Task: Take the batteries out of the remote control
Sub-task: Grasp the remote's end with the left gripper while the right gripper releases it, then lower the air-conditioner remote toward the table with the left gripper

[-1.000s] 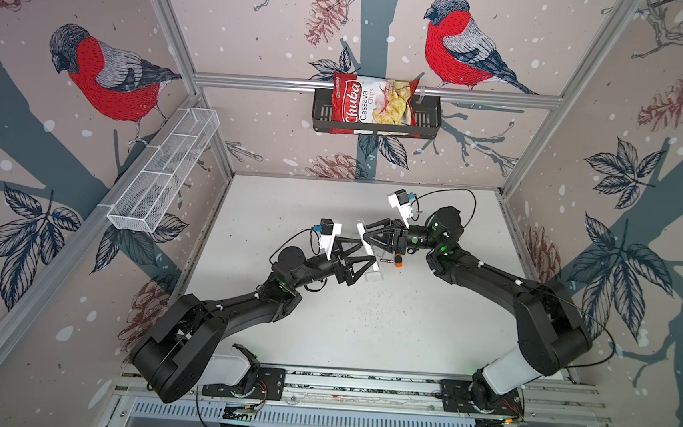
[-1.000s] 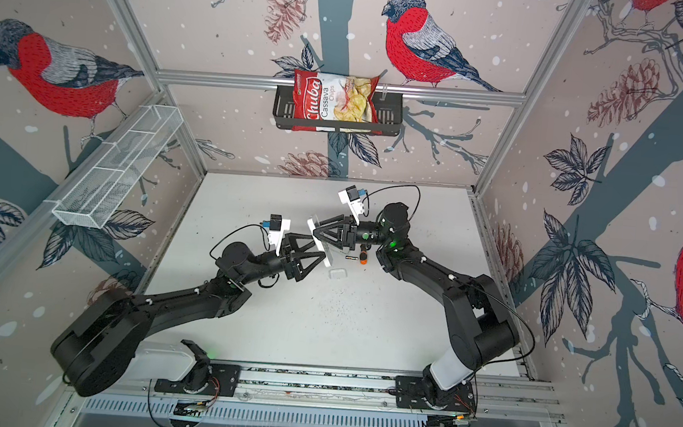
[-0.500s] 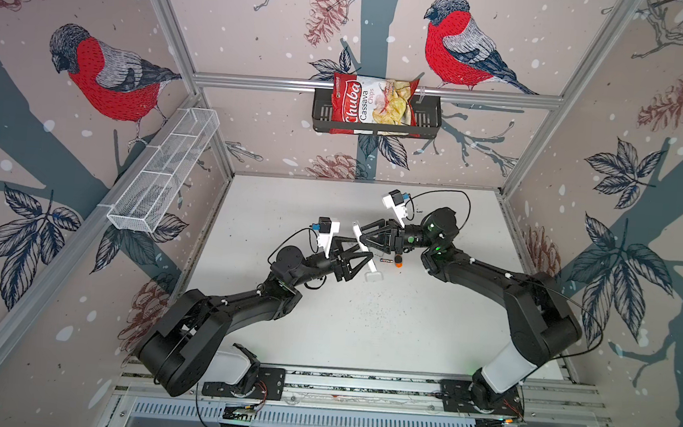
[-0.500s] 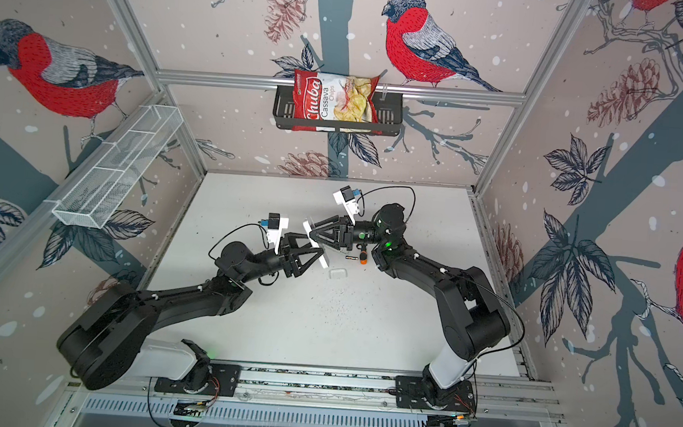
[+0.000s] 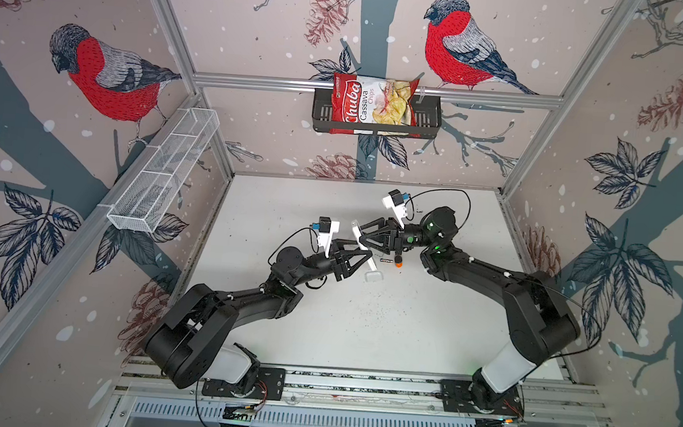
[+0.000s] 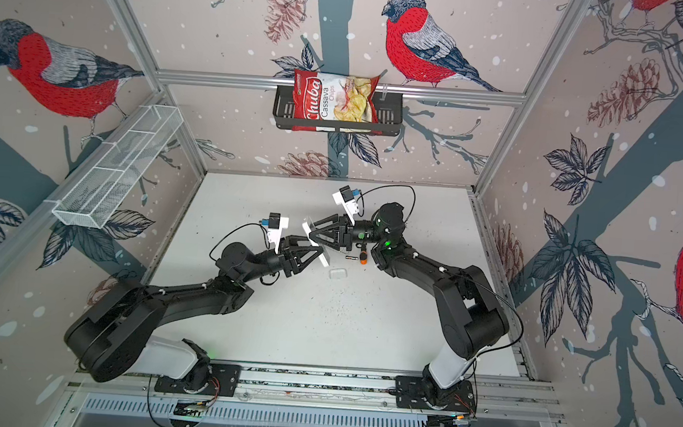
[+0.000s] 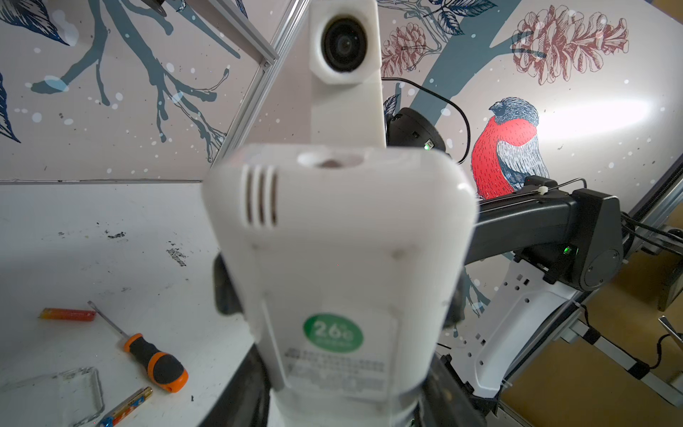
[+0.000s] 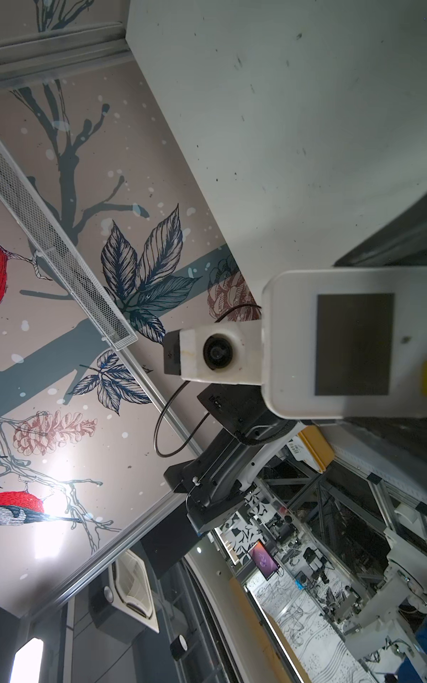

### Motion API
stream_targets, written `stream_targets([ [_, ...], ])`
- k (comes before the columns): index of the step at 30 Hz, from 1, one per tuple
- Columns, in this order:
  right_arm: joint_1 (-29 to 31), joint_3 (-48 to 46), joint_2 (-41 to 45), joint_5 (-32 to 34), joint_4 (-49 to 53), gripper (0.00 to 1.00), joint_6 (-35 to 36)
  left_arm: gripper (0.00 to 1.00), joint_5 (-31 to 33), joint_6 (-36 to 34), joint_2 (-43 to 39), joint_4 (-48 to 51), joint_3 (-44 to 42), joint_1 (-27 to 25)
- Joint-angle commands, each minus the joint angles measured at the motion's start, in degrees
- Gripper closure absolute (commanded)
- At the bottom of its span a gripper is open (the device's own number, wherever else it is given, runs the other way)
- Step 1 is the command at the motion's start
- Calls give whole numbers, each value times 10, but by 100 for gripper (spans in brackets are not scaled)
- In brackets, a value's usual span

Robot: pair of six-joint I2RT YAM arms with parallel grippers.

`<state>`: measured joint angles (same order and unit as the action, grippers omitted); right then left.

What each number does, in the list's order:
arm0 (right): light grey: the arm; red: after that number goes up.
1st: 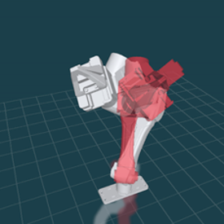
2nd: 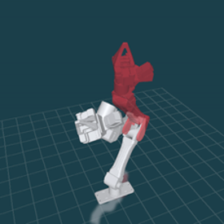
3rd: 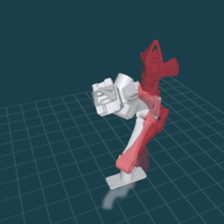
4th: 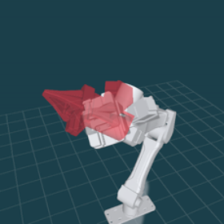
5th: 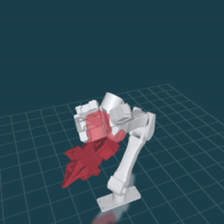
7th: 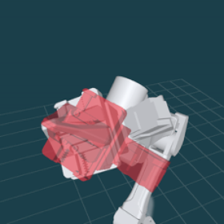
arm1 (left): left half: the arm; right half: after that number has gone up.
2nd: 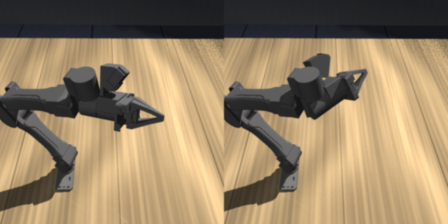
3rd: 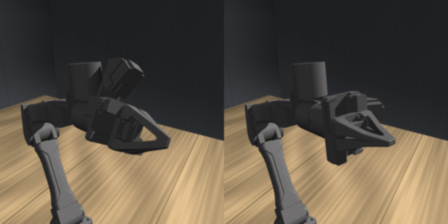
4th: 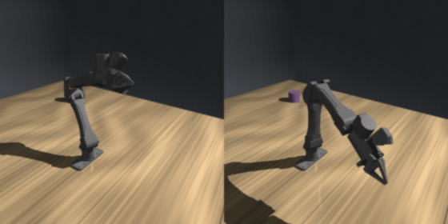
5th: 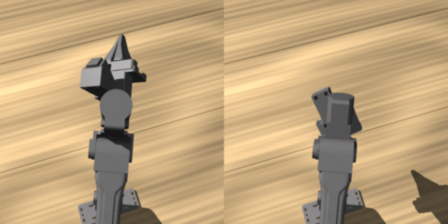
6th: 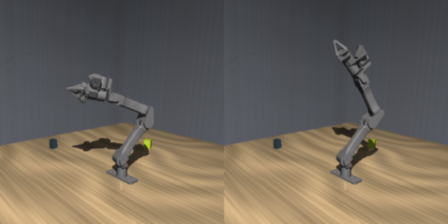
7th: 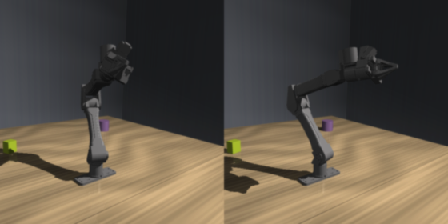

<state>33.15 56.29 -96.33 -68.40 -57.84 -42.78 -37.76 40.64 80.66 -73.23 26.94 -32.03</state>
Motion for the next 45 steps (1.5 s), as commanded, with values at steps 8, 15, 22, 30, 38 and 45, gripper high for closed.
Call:
stream_targets([
  [8,-15,26,12,68,151,26,89,61,37,-37,-11,1,-11,9],
  [15,-55,10,19,135,167,16,85,62,90,-36,-30,101,-1,28],
  [22,-83,3,37,298,324,15,159,63,269,-42,-61,387,48,32],
  [30,-74,13,28,424,448,15,204,64,377,3,-62,533,46,33],
  [38,-53,35,2,462,507,15,215,63,375,2,-20,606,40,35],
  [45,-38,48,-9,471,531,16,221,63,377,-25,8,681,71,36],
])
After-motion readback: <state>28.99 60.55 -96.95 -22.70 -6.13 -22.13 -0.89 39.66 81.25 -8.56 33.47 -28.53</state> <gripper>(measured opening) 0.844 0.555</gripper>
